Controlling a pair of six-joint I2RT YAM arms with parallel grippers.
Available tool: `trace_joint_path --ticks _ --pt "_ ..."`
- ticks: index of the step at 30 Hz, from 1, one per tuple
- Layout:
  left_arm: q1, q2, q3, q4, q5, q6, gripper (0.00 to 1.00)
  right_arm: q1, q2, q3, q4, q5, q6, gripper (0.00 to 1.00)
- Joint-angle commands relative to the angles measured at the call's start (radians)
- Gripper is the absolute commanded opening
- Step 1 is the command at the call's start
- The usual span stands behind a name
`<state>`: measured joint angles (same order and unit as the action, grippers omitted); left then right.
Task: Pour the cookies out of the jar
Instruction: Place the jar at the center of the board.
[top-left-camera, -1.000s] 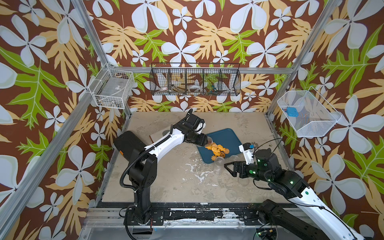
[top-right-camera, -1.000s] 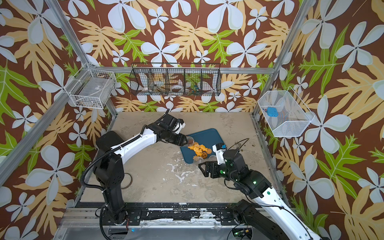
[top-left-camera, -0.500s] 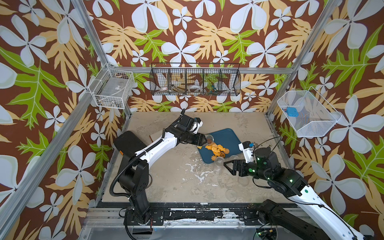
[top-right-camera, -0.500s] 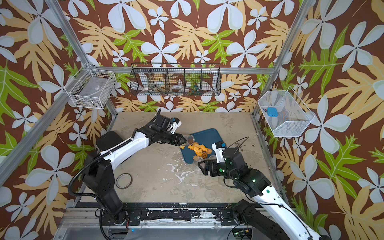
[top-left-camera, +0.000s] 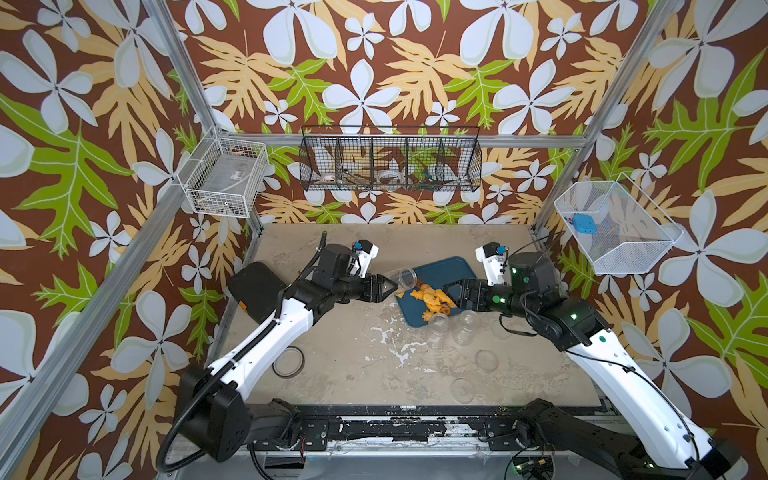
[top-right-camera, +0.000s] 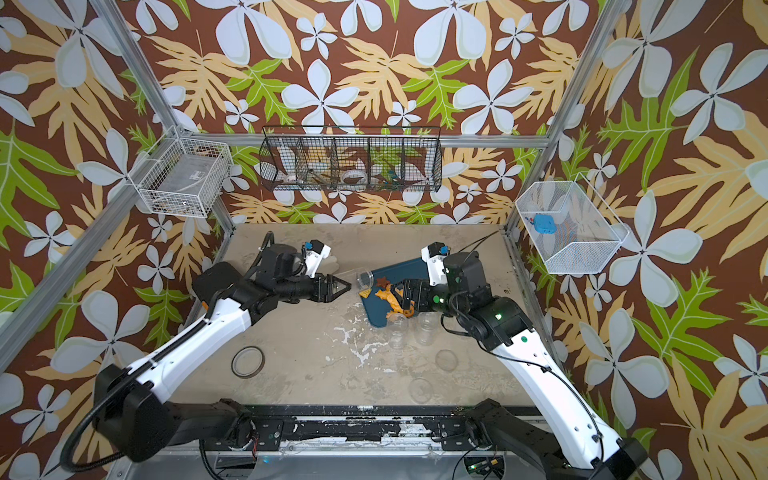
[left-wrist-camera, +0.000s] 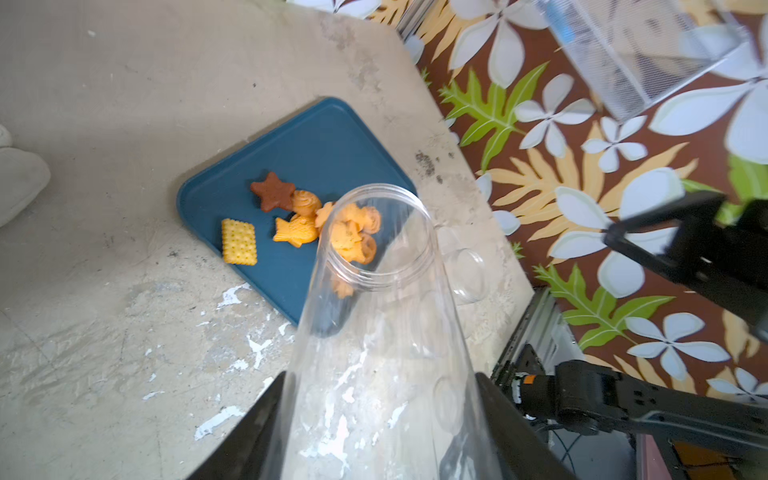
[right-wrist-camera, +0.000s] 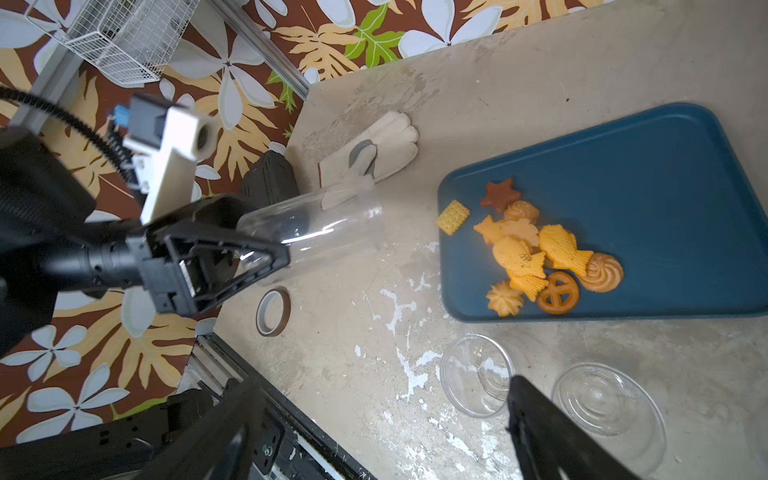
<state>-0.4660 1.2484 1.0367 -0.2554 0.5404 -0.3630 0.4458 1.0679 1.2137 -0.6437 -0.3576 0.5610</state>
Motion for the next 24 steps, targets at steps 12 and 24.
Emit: trace_joint_path --ticks 12,24 --pt "0.021 -0.458 -0.239 0.119 0.266 0.015 0.3 -0.104 0.17 0.067 0.151 -0.644 0.13 1.0" --pt "0.021 -0.524 -0.284 0.238 0.516 -0.047 0.31 0.002 0.114 -0.043 0.349 -0.854 0.341 1.0"
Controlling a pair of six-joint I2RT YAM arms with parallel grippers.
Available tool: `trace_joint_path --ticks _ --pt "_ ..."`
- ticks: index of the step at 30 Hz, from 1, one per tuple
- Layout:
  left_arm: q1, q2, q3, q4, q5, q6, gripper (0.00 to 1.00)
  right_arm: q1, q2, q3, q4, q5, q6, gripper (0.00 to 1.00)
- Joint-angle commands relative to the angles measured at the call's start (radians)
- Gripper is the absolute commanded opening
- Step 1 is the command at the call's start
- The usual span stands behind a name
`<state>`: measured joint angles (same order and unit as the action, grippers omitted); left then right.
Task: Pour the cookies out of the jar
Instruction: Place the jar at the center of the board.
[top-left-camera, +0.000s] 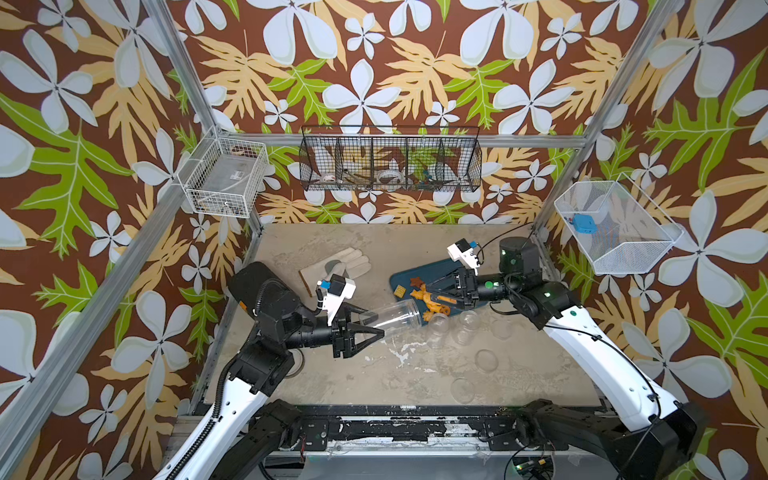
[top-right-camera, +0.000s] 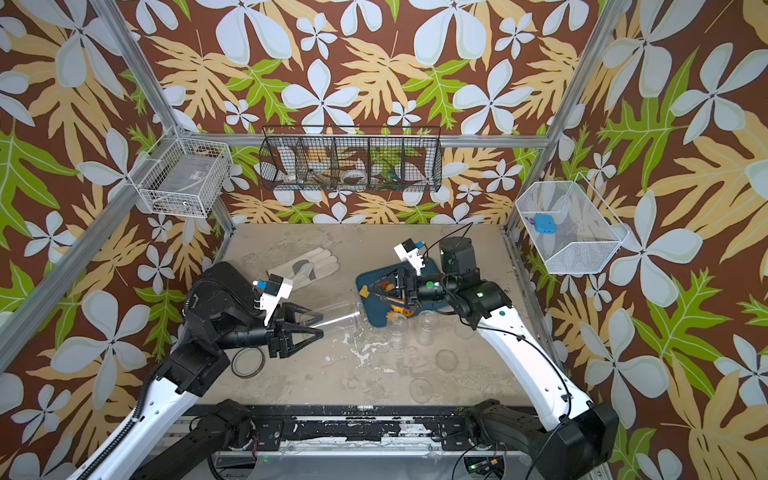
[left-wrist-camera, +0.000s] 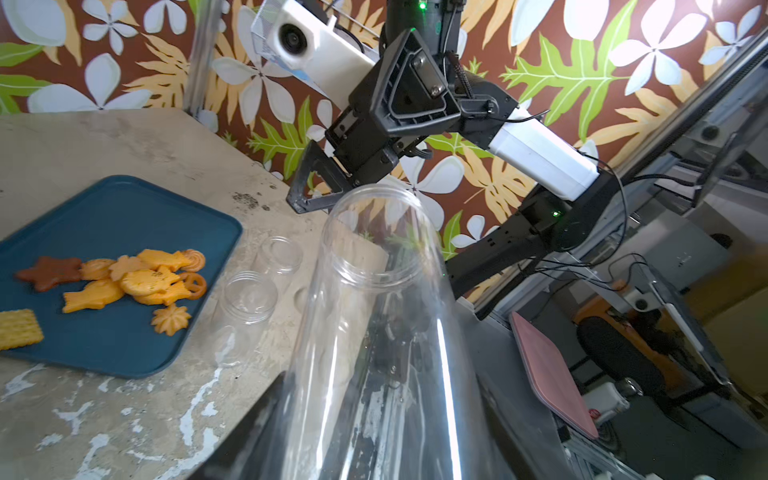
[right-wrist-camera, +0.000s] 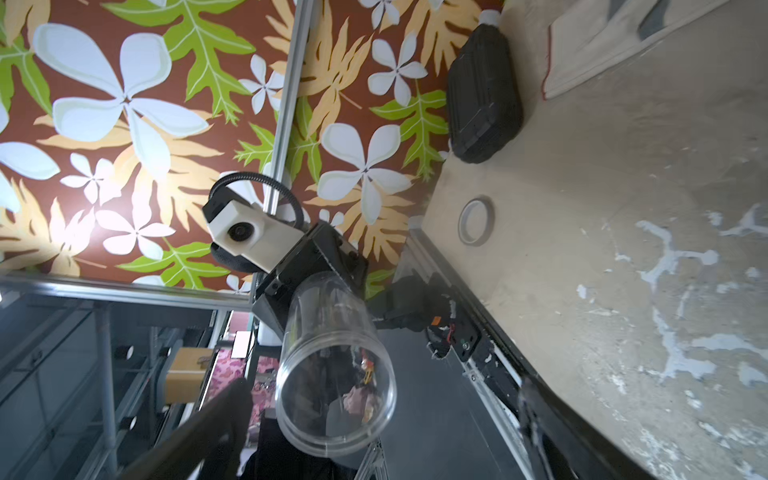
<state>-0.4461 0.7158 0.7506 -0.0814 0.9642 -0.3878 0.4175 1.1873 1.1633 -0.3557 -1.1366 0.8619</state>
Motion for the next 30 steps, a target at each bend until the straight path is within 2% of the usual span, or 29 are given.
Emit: trace_joint_path --ticks 1,9,20,30 --pt "0.001 0.015 0.006 0.07 0.104 -0.025 0.31 0.046 -0.007 0.013 0.059 -0.081 0.043 1.0" --pt "0.001 0.061 0.043 0.101 0.134 -0.024 0.31 0.102 -0.02 0.006 0.048 -0.091 0.063 1.0" --pt "0.001 0.109 0.062 0.117 0.16 -0.019 0.31 0.216 -0.012 -0.011 0.169 -0.043 0.153 1.0" --pt "0.002 0.102 0.047 0.126 0.165 -0.028 0.31 0.241 -0.017 -0.038 0.236 -0.018 0.205 0.93"
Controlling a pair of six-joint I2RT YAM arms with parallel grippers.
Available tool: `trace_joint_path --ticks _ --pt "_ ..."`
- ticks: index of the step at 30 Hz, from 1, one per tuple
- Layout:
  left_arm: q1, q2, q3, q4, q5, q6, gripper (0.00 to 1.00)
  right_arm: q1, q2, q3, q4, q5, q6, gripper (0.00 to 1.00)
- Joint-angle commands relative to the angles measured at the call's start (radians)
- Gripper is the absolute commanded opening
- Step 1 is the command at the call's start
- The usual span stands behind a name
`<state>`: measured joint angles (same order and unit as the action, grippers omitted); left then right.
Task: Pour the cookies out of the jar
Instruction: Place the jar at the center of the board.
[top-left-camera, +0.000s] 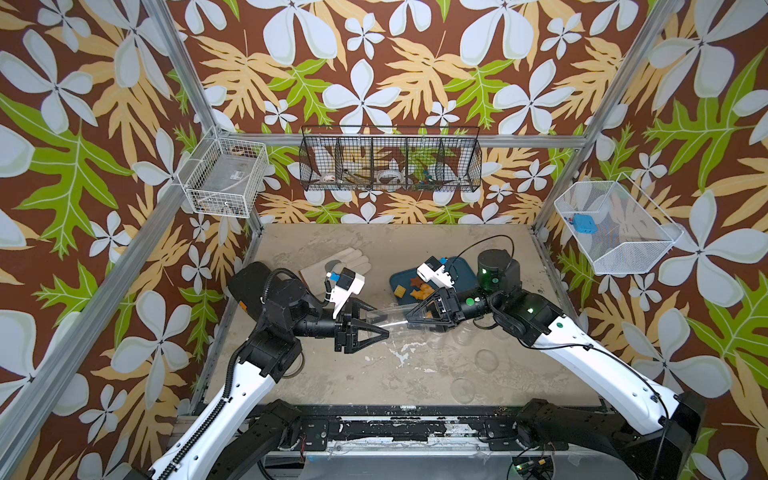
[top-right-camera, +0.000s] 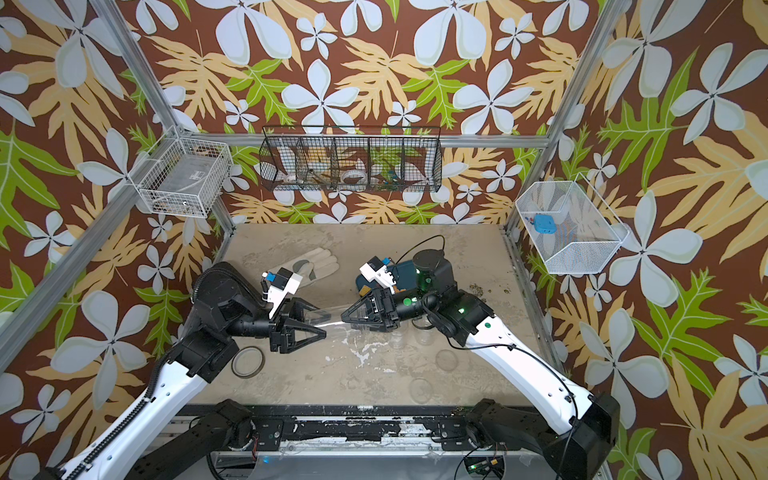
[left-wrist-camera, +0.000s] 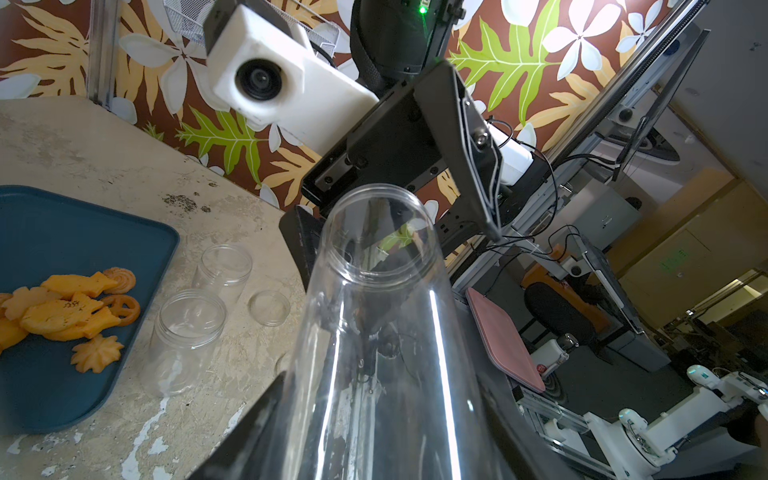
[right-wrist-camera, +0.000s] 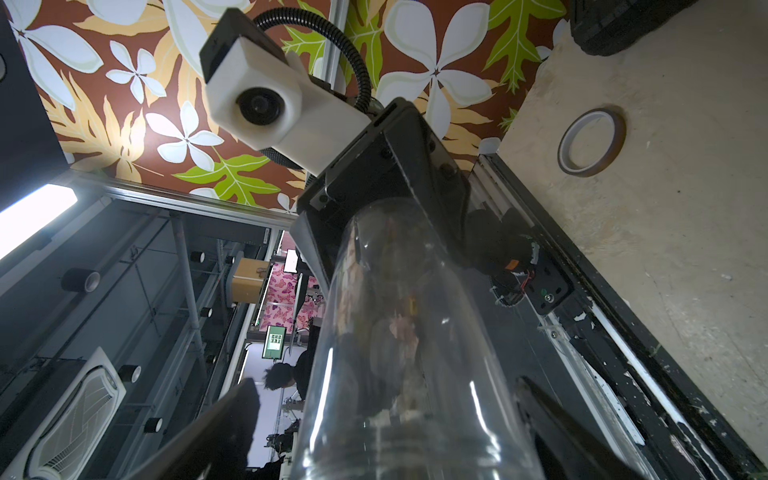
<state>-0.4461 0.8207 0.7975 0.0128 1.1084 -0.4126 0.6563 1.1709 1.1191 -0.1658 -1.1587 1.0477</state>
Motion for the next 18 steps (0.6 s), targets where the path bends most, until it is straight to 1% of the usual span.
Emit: trace_joint_path --ticks 1,5,13,18 --pt "0.001 -0.003 -0.001 0.032 0.02 -0.005 0.31 0.005 -0.001 0.009 0.04 0.004 0.015 0.93" --pt "0.001 -0.001 -0.002 0.032 0.018 -0.005 0.31 0.005 0.0 0.011 0.036 -0.001 0.014 0.89" --pt "0.001 0.005 -0.003 0.038 0.016 -0.008 0.31 0.004 -0.007 0.001 0.027 -0.002 0.005 0.78" --pt "0.001 0.011 -0.001 0.04 0.015 -0.009 0.31 0.004 -0.008 0.002 0.026 -0.003 -0.003 0.74"
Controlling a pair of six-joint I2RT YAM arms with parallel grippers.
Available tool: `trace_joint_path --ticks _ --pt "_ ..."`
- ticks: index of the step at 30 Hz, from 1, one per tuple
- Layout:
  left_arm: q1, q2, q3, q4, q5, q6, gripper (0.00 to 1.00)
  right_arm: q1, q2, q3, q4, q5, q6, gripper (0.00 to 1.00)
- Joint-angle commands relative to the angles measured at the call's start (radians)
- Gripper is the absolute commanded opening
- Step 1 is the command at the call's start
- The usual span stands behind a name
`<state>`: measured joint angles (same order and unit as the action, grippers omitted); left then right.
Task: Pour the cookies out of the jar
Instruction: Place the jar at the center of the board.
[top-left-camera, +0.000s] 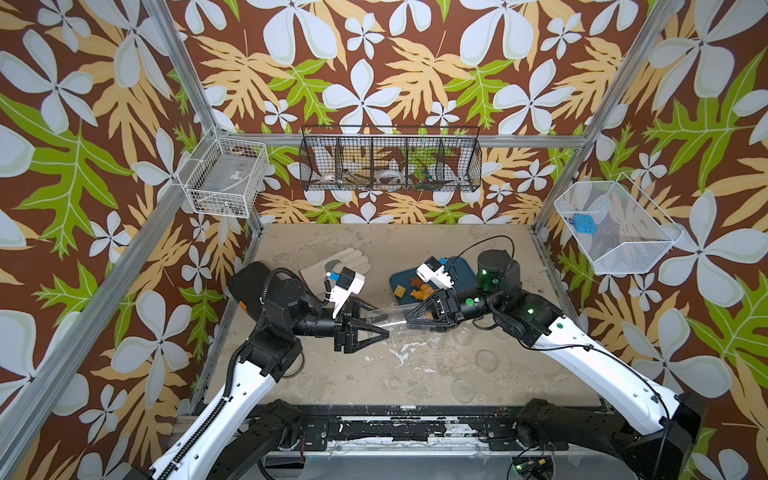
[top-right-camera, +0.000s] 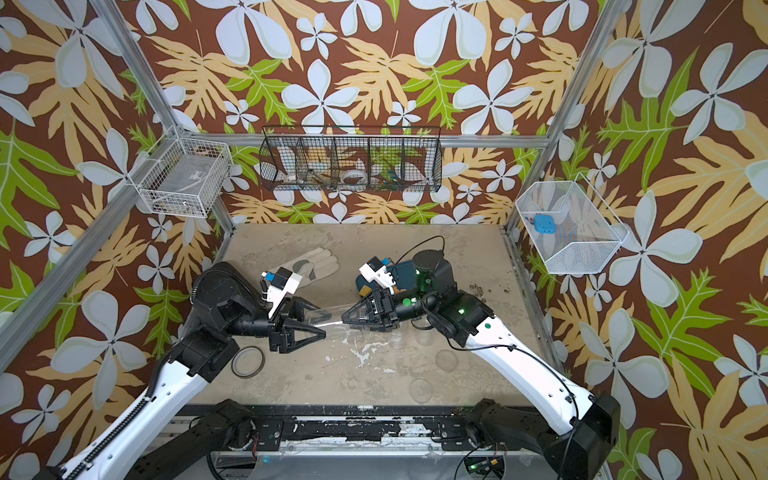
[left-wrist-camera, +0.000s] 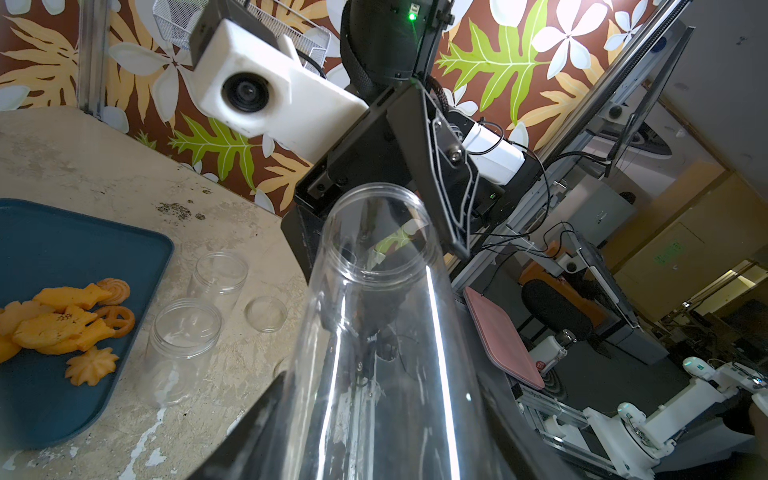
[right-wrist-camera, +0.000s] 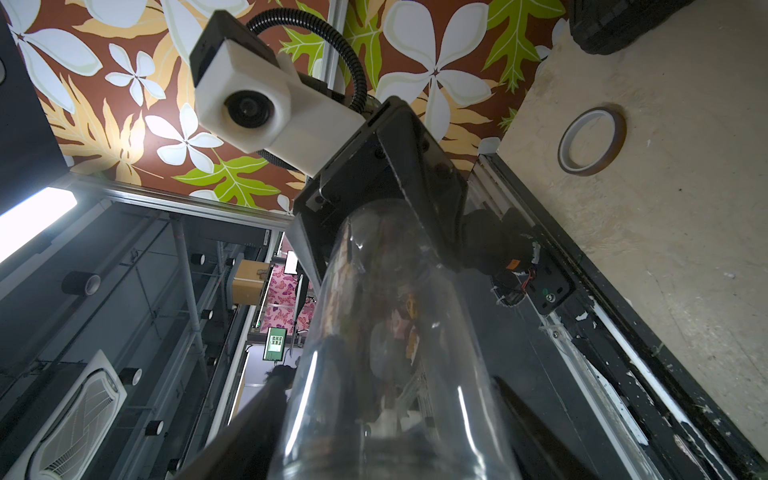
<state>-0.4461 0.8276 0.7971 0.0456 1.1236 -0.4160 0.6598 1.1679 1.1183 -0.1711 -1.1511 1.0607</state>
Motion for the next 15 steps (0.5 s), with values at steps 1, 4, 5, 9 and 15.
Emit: trace_joint_path --ticks 1,4,5,9,15 --pt "0.001 0.005 -0.001 0.007 -0.002 -0.006 0.31 0.001 -0.005 0.003 0.028 -0.009 -0.022 0.74" --pt "0.001 0.009 0.001 0.006 -0.005 -0.006 0.33 -0.001 -0.002 0.001 0.023 -0.014 -0.026 0.74" --pt "0.002 0.011 0.002 0.004 -0.005 -0.006 0.34 0.0 -0.003 0.002 0.02 -0.014 -0.033 0.73" --pt "0.001 0.015 0.011 -0.016 -0.016 0.009 0.44 0.001 -0.001 0.005 0.009 -0.014 -0.047 0.73" --pt "0.002 0.02 0.021 -0.039 -0.024 0.026 0.55 -0.001 0.008 0.003 -0.001 -0.013 -0.064 0.7"
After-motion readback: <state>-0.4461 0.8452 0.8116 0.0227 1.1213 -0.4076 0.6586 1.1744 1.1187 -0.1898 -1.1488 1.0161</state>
